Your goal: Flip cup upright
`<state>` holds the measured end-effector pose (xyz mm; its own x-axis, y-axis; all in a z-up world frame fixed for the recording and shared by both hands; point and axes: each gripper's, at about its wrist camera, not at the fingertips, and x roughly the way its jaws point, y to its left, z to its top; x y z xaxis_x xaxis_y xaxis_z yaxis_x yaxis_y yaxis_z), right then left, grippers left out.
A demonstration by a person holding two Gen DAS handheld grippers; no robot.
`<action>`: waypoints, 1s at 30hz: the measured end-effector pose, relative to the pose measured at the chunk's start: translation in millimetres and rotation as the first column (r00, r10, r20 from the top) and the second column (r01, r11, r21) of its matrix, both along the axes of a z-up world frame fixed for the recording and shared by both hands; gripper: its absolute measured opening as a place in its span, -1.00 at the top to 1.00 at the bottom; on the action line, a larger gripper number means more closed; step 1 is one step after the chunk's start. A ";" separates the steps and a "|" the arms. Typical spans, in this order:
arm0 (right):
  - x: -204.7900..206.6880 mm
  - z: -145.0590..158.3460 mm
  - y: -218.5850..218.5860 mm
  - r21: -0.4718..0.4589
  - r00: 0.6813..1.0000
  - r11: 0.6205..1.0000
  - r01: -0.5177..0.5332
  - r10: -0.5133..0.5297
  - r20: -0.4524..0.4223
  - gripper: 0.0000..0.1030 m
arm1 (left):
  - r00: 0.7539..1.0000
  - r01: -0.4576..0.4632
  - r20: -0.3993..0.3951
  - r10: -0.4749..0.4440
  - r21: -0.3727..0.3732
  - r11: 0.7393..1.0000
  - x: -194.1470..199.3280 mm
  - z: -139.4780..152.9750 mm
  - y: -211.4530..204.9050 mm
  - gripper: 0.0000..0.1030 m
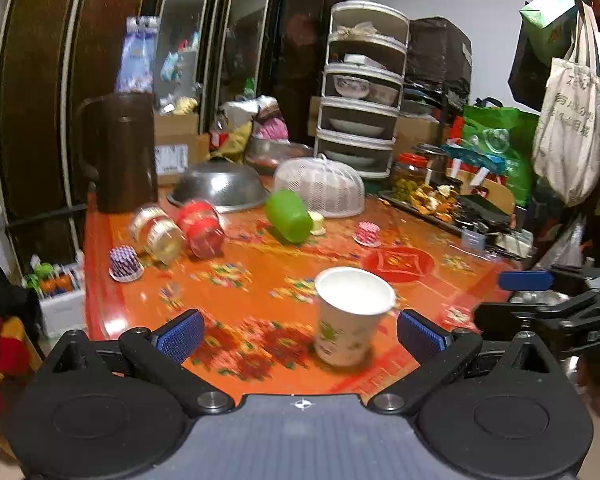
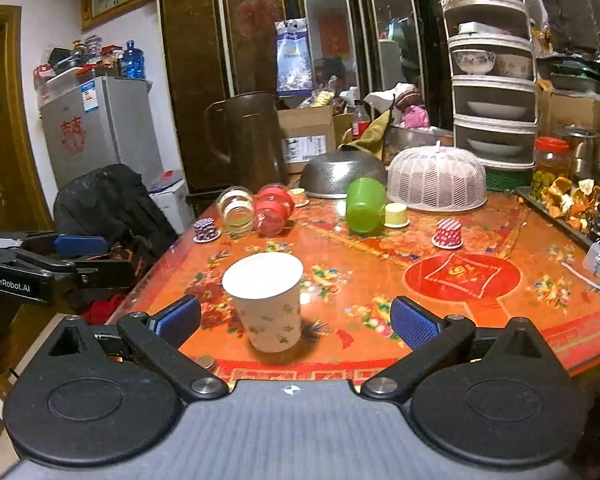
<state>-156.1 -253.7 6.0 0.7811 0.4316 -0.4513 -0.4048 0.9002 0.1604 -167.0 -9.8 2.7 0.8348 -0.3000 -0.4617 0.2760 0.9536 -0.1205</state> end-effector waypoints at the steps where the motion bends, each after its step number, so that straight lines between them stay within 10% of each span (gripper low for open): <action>1: -0.7 0.0 -1.4 0.000 1.000 1.000 0.009 -0.009 -0.004 -0.98 | 1.000 0.004 -0.003 -0.005 -0.014 1.000 -1.0 0.3 -0.9 -1.00; 30: -3.6 -2.6 -1.1 0.053 1.000 0.998 -0.020 0.021 -0.016 -0.98 | 0.998 0.006 -0.060 -0.006 -0.006 1.000 4.5 -5.1 -16.9 -1.00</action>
<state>-159.7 -254.8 3.4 0.7644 0.4714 -0.4399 -0.4204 0.8817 0.2143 -162.4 -26.7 -2.4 0.8040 -0.3077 -0.5089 0.2740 0.9512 -0.1422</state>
